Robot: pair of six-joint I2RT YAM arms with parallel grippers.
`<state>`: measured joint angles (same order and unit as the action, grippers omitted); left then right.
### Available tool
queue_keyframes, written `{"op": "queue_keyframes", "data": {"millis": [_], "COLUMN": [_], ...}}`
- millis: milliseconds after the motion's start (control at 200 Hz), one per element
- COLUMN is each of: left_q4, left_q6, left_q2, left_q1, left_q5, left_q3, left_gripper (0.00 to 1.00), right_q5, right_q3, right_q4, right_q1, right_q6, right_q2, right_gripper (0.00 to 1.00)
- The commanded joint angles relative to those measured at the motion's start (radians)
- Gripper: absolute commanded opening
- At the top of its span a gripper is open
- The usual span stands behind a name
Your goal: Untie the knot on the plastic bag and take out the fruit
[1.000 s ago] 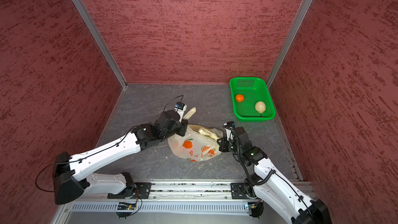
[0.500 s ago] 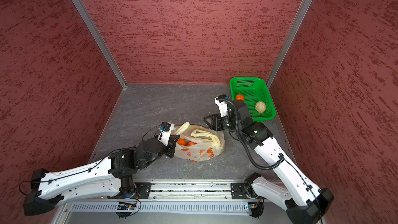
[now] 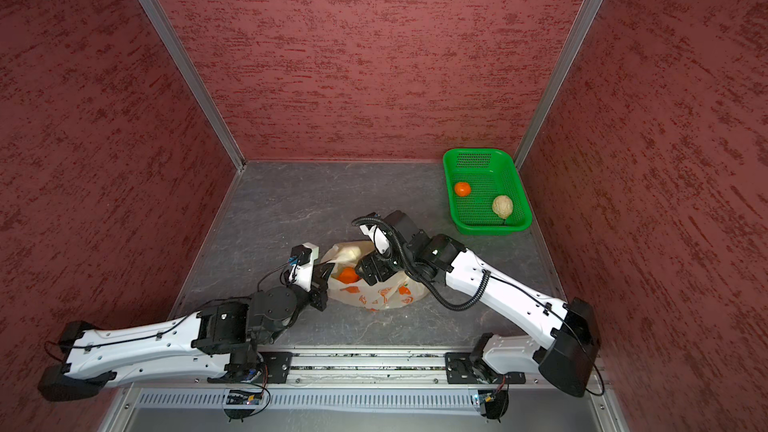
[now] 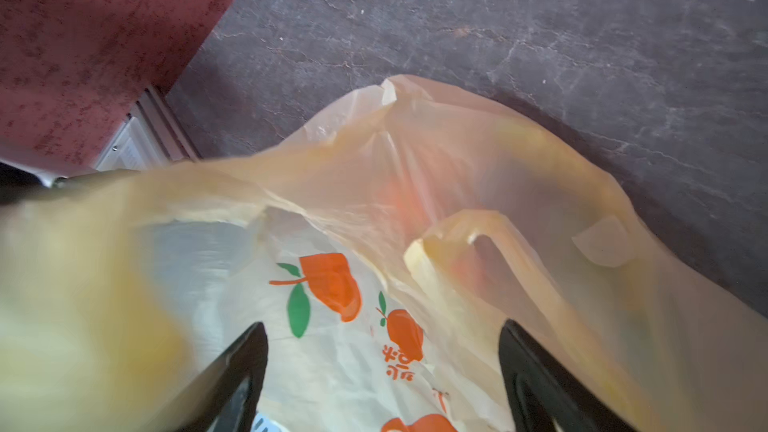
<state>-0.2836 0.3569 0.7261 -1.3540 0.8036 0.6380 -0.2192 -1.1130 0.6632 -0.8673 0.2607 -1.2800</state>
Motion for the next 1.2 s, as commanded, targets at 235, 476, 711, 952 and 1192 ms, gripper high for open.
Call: {"op": "queue_keyframes", "data": {"millis": [235, 476, 711, 952, 1192], "left_q4": [-0.002, -0.067, -0.197, -0.252, -0.363], "left_q6": [0.066, 0.149, 0.316, 0.449, 0.509], "left_q2": [0.010, 0.022, 0.043, 0.089, 0.079], "left_q1": [-0.058, -0.139, -0.230, -0.234, -0.084], "left_q5": [0.104, 0.188, 0.265, 0.298, 0.147], "left_q3": [0.006, 0.020, 0.007, -0.014, 0.038], "left_gripper": [0.00, 0.00, 0.00, 0.00, 0.05], "right_q5": [0.186, 0.463, 0.693, 0.753, 0.579], "right_q3": [-0.015, -0.078, -0.190, -0.259, -0.249], "right_q4": [0.046, 0.040, 0.061, 0.046, 0.019], "right_q1": [-0.046, -0.053, 0.071, 0.222, 0.219], "right_q6": [-0.123, -0.148, -0.109, -0.109, -0.143], "right_q2": [-0.039, -0.247, -0.359, -0.388, -0.348], "right_gripper": [0.98, 0.98, 0.98, 0.98, 0.99]}}
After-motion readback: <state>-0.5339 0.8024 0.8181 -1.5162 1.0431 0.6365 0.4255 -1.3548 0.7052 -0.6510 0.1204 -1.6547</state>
